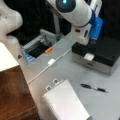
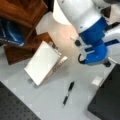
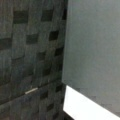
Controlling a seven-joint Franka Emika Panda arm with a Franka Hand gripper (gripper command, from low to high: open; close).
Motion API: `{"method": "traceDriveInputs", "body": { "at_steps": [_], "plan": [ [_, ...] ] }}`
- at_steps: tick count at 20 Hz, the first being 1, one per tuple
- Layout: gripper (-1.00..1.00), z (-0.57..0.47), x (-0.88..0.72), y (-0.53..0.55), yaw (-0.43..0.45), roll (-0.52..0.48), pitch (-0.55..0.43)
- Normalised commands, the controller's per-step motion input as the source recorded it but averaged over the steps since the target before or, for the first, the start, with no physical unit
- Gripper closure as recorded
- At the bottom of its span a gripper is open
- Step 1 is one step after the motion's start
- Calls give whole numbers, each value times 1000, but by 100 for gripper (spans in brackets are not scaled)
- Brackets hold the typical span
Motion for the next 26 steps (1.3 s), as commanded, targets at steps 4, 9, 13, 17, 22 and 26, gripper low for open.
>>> {"method": "traceDriveInputs", "body": {
  "at_steps": [4, 9, 13, 17, 22, 26],
  "plan": [
    [-100, -366, 340, -412, 244, -86, 104],
    [-100, -384, 269, -369, 333, -69, 15],
    [-100, -313, 204, -258, 297, 5, -26],
    [-100, -239, 126, -123, 239, 1, -35],
    [-100, -278, 26, -66, 174, 66, -57],
    [-100, -291, 8, -38, 105, 124, -98]
  ]
}}
